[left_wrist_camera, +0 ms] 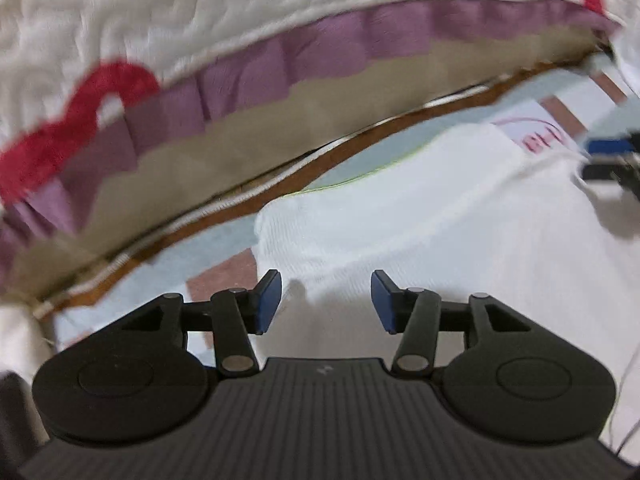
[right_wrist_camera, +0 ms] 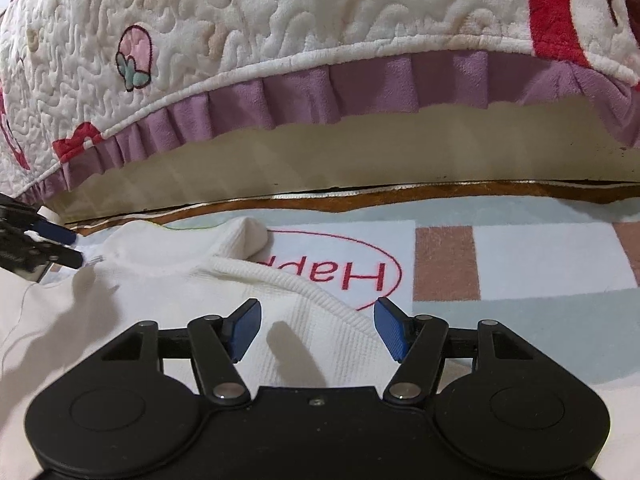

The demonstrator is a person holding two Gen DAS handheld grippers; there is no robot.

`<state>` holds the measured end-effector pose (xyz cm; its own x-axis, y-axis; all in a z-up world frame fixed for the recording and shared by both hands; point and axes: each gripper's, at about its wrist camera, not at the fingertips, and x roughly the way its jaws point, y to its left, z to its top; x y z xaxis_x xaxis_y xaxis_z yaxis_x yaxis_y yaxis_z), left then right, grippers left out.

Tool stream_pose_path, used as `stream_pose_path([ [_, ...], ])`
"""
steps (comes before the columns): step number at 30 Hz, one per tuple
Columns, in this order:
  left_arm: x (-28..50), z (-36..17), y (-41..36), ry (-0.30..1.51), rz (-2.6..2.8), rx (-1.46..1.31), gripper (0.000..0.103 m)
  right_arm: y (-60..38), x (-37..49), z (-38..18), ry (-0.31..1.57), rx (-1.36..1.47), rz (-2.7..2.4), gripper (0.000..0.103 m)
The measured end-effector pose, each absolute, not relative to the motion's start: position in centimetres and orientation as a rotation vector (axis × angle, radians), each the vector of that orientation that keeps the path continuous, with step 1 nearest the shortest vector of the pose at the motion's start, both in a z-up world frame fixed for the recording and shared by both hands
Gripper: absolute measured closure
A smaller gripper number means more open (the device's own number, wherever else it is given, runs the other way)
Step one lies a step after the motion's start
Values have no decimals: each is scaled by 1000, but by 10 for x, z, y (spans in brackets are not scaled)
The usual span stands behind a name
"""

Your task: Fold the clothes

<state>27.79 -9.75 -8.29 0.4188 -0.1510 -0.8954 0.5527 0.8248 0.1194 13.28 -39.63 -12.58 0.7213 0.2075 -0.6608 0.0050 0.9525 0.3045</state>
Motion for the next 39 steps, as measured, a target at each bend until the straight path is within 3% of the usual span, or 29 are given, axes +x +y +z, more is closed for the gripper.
stream_pose_path([
  [4,305,-103,-99,1103,-372,404,54,-397,132,-130,769,280,132,35],
  [7,313,-113,-92,1127,-347,308,42,-397,132,-133,764,272,157,35],
  [9,314,-121,-90,1131,-352,261,42,-396,133,-136,760,254,170,35],
  [10,315,-125,-88,1134,-355,238,48,-396,133,-136,759,250,173,35],
  [11,315,-130,-87,1136,-357,215,80,-396,133,-136,759,249,174,35],
  [12,309,-130,-90,1117,-383,243,90,-396,133,-136,758,248,175,35],
  [13,295,-127,-99,1071,-436,334,93,-395,133,-136,758,248,177,35],
  [23,110,-37,-78,903,-807,177,94,-419,129,-121,696,477,163,35],
  [31,20,-111,-75,1155,-802,305,91,-392,123,-102,697,500,293,35],
  [39,40,-106,-67,1168,-802,175,89,-321,123,-102,782,506,489,33],
])
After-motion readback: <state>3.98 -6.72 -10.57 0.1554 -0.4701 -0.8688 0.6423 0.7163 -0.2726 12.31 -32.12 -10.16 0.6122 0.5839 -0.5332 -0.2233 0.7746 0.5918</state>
